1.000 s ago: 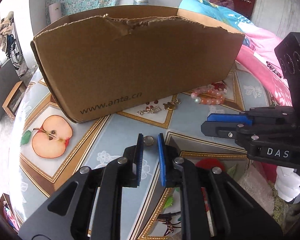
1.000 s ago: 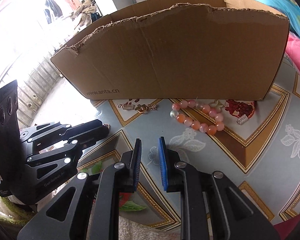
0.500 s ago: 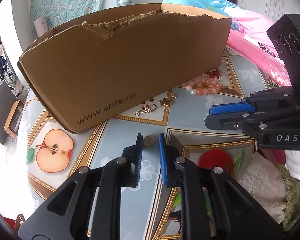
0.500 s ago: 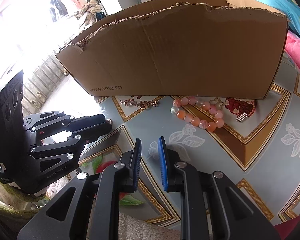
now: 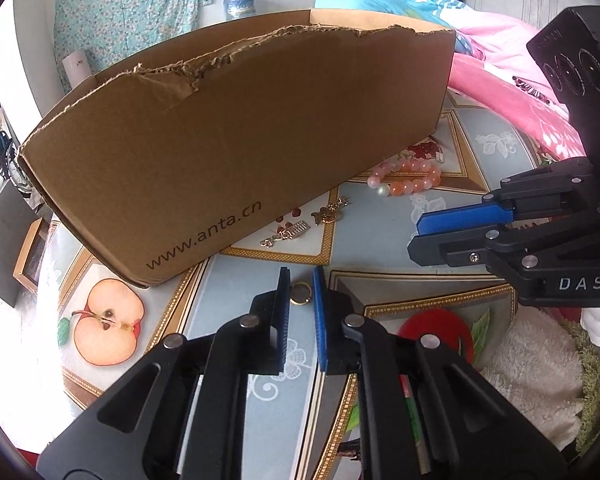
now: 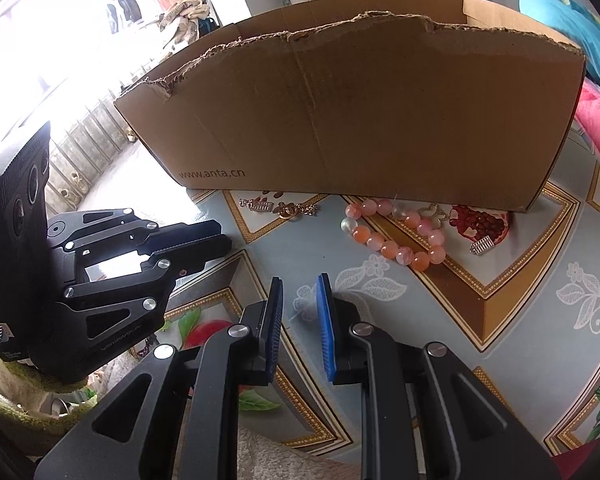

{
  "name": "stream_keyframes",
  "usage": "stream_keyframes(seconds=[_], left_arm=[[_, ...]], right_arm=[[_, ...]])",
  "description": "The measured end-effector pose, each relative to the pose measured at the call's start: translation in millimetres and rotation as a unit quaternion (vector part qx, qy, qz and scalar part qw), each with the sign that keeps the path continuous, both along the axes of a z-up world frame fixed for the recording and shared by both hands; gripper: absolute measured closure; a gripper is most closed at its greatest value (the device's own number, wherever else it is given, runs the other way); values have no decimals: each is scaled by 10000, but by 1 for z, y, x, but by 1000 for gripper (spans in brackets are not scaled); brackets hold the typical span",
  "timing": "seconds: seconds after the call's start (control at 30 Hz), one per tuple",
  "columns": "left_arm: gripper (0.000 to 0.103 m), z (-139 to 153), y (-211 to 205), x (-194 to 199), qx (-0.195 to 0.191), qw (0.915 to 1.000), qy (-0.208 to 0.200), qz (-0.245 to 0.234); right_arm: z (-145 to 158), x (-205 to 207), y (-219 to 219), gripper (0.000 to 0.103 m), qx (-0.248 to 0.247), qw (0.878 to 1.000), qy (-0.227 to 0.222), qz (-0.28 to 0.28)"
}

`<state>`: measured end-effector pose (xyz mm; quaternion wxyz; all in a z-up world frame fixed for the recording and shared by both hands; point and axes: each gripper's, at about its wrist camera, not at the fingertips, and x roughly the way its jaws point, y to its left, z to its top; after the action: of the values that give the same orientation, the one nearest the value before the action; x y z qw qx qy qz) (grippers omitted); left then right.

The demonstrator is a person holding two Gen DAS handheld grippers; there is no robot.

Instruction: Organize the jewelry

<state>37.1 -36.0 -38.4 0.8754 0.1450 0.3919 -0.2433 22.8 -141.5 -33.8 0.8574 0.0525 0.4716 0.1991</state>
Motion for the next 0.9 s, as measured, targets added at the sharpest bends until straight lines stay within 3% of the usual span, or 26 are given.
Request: stream_keyframes(seconds=[0.2, 0.47, 0.9], left_arm=[[93, 0, 6, -3, -73, 9994, 16, 329], [93, -1, 8, -4, -223, 9981, 39, 567], [93, -3, 15, -4, -352, 9978, 23, 559]], right_arm=[[11, 7, 9, 85, -100, 9996, -259, 50], [17, 20, 40, 85, -771, 9934, -724, 437], [8, 43, 64, 87, -1308, 9853, -657, 877]])
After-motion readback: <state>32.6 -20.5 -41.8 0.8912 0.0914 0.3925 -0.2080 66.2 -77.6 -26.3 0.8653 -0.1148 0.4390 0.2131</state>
